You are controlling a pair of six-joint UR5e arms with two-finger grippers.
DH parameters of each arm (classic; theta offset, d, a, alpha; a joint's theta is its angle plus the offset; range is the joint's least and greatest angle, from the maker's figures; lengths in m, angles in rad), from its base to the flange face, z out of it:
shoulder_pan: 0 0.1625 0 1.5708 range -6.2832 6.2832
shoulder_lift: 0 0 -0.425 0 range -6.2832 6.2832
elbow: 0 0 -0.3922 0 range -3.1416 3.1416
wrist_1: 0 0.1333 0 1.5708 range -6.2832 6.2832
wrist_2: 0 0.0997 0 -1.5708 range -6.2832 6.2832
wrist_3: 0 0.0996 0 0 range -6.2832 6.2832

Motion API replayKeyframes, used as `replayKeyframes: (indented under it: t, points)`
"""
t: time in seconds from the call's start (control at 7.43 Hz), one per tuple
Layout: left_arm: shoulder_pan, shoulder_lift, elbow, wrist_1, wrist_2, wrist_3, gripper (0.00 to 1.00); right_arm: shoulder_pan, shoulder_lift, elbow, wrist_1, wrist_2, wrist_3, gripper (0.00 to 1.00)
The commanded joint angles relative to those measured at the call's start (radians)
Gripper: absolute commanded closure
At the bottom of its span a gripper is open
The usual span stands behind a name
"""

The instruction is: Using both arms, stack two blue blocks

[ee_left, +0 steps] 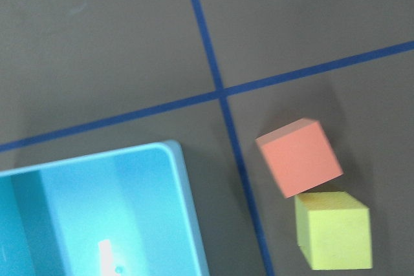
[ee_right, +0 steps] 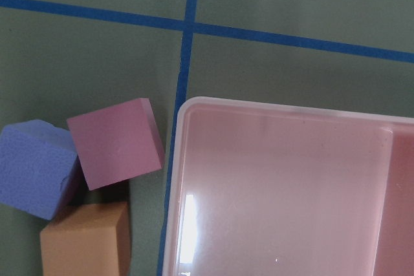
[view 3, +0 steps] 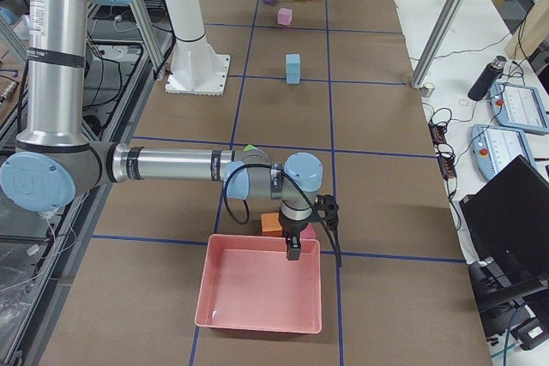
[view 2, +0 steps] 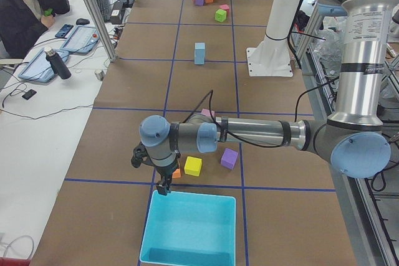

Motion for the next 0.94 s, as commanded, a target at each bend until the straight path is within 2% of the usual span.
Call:
replayKeyframes:
  t: [0.0,0.4,0.81]
  points:
    - [-0.056,0.085,-0.064,-0.036,0.001,0.002,0.02,-0.001,0.001,0.0,0.0,0.0,0.0,0.0]
    - [-0.053,0.092,-0.087,-0.038,0.003,0.005,0.02,-0.001,0.006,-0.001,0.0,0.0,0.002,0.0]
    - [-0.053,0.089,-0.088,-0.041,0.053,0.005,0.02,-0.001,0.006,-0.001,0.0,0.0,0.002,0.0]
